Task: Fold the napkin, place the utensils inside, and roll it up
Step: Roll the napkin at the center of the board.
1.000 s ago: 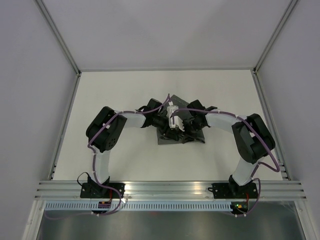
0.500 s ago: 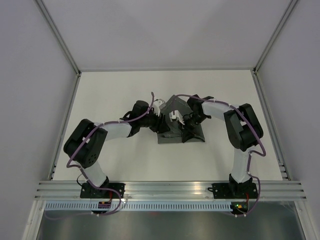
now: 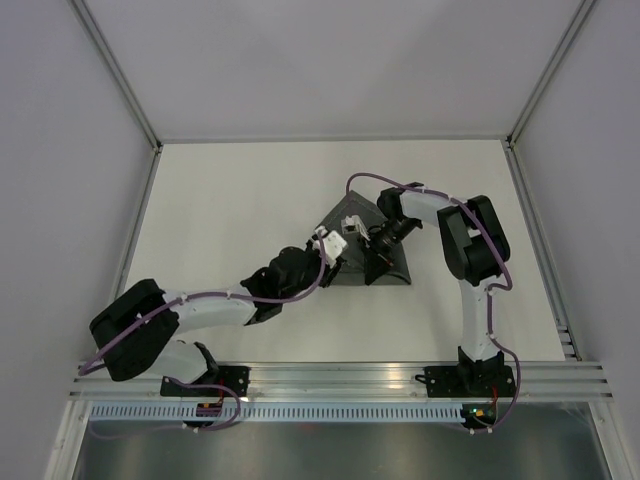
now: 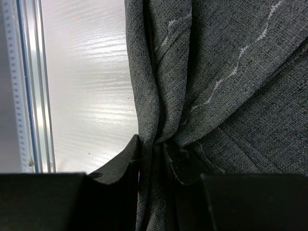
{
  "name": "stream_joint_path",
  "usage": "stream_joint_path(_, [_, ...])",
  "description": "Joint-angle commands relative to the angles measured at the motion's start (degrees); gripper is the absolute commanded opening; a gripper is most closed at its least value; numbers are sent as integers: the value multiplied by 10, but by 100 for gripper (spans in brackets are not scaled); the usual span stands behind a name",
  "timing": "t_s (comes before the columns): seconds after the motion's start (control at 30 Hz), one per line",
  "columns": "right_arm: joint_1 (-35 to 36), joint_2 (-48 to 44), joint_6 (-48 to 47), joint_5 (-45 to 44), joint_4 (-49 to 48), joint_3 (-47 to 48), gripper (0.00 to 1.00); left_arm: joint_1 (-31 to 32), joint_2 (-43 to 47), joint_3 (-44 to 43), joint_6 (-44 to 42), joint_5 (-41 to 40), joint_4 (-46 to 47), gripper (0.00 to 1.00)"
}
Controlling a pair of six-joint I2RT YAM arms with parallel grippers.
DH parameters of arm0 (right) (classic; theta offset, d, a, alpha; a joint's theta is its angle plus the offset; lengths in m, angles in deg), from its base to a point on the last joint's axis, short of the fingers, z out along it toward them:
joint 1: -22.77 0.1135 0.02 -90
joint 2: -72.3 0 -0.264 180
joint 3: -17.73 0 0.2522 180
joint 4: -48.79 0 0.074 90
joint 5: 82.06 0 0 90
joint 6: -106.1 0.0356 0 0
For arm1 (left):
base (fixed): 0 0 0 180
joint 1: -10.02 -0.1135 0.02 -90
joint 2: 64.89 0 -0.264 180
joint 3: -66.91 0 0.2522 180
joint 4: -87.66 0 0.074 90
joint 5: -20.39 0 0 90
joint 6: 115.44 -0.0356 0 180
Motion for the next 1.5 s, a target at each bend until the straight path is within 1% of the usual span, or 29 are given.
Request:
stream_joint_path(0.0, [-4, 52, -35, -47, 34, 4, 4, 66, -14, 2, -136, -135, 50, 53])
stream_joint_path(0.07, [-6, 61, -35, -47, 44, 16, 3, 93, -39, -2, -170, -168, 67, 54])
stream_joint_path(0.1, [-9, 68, -36, -47, 49, 20, 3, 116, -46, -3, -204, -176, 72, 55])
stream_joint_path(0.17, [-12, 80, -37, -49, 57, 27, 3, 135, -79, -8, -233, -187, 86, 56])
stream_joint_path(0.27, [-16, 89, -34, -54, 58, 29, 3, 175, -125, -16, -287, -187, 97, 58])
stream_joint_path(0.4, [-18, 94, -22, -60, 50, 30, 3, 199, -168, -30, -325, -181, 99, 61])
stream_joint_path(0.53, [-21, 103, -23, -60, 55, 38, 3, 207, -198, -38, -351, -176, 107, 64])
stream_joint_path(0.73, [-28, 113, -24, -53, 66, 48, 3, 207, -245, -45, -385, -170, 127, 64])
stream_joint_path(0.9, [-33, 121, -28, -49, 77, 55, 3, 201, -275, -49, -393, -156, 114, 62])
stream_joint_path(1.03, [-35, 127, -34, -46, 87, 60, 3, 187, -287, -47, -383, -147, 108, 60])
stream_joint_path(1.13, [-38, 129, -36, -46, 89, 61, 3, 179, -297, -46, -385, -139, 107, 57])
stream_joint_path(1.17, [-38, 131, -36, -47, 90, 61, 3, 178, -304, -48, -385, -133, 99, 54])
stream_joint_path(1.23, [-39, 134, -36, -49, 91, 61, 3, 178, -311, -56, -383, -124, 85, 50])
stream_joint_path(1.27, [-39, 134, -36, -50, 91, 61, 3, 178, -316, -62, -380, -115, 72, 44])
stream_joint_path(1.33, [-40, 135, -35, -51, 90, 62, 3, 178, -320, -65, -377, -110, 68, 40])
stream_joint_path(1.37, [-42, 136, -34, -51, 91, 62, 3, 177, -322, -69, -376, -106, 63, 35])
stream_joint_path(1.43, [-43, 137, -33, -53, 90, 63, 3, 176, -322, -75, -371, -98, 41, 28])
stream_joint_path(1.47, [-45, 140, -33, -51, 93, 68, 2, 173, -317, -90, -352, -75, -12, 17])
